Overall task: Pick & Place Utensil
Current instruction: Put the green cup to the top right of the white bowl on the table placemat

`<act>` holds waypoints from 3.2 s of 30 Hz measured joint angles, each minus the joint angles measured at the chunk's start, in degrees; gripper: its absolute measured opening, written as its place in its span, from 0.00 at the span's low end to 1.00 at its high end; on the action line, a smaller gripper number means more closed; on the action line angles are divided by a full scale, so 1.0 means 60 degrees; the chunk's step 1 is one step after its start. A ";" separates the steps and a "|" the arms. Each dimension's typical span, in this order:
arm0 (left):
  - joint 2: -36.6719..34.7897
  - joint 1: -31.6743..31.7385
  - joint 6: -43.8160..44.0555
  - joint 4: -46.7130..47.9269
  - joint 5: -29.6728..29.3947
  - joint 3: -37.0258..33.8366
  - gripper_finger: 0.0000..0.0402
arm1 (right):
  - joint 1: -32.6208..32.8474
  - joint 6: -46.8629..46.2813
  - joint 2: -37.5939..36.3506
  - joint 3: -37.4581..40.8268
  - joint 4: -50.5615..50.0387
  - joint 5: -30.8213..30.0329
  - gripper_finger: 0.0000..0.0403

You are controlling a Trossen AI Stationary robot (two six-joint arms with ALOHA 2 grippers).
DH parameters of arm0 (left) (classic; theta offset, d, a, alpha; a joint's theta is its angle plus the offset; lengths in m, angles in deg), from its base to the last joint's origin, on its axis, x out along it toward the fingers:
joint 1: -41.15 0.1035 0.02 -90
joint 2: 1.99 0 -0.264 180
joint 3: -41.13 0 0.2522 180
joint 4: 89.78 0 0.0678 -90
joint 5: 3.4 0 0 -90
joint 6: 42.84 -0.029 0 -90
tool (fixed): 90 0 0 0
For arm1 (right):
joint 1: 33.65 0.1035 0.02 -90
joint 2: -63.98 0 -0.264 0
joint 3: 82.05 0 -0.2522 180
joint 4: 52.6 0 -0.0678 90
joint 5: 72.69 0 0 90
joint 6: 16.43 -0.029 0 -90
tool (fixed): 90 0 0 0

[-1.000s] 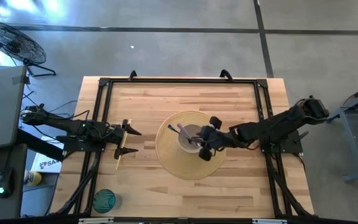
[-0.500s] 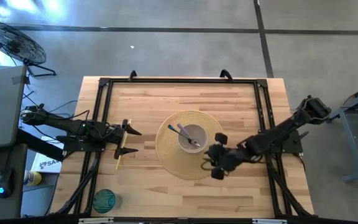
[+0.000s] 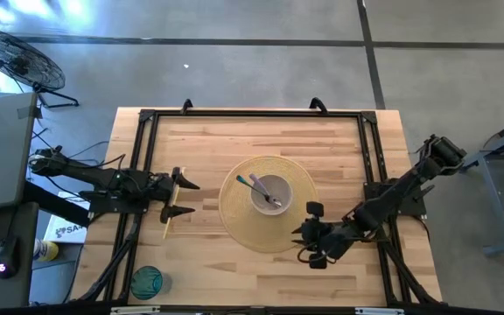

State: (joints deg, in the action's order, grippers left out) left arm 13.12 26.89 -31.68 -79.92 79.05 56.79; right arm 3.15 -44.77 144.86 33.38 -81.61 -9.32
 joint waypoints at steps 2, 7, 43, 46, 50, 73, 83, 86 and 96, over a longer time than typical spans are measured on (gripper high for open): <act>0.0007 -0.0003 0.0425 -0.0260 0.0000 0.0000 0.94 | 0.0010 0.0019 0.0000 0.0000 0.0085 -0.0033 0.26; 0.0000 -0.0001 0.2783 -0.1692 0.0003 0.0000 0.94 | -0.0001 -0.0020 0.0000 0.0000 0.0095 -0.0444 0.26; 0.5419 -0.1391 0.0098 -0.7216 0.2011 0.2322 0.94 | 0.0003 0.0051 0.0007 0.0000 0.0758 -0.0813 0.18; 0.5719 -0.1391 0.0109 -0.6666 0.1437 0.2528 0.94 | 0.0003 0.0051 0.0007 0.0000 0.0758 -0.0794 0.18; 0.6001 -0.1386 0.0141 -0.6386 0.1339 0.2660 0.94 | 0.0003 0.0051 0.0007 0.0000 0.0758 -0.0790 0.18; 0.7275 -0.1805 0.4342 0.5909 0.2494 0.8890 0.94 | 0.0003 0.0047 0.0007 0.0000 0.0740 -0.0847 0.18; 0.7344 -0.3110 1.0043 0.6081 0.3847 0.8954 0.94 | -0.0069 0.0306 0.0011 0.0000 0.0736 -0.1661 0.18; 0.7405 -0.3713 1.1037 0.6036 0.3426 0.8954 0.94 | -0.0126 0.0321 0.0011 0.0000 0.0736 -0.1749 0.18; 0.7858 -0.5205 1.3360 0.5645 0.2769 0.8950 0.94 | -0.0136 0.0630 0.0011 0.0000 0.0815 -0.1749 0.18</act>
State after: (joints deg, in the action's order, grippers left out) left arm 60.27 -4.34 48.48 -46.05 95.66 110.49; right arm 2.34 -40.99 144.93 33.38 -76.71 -19.81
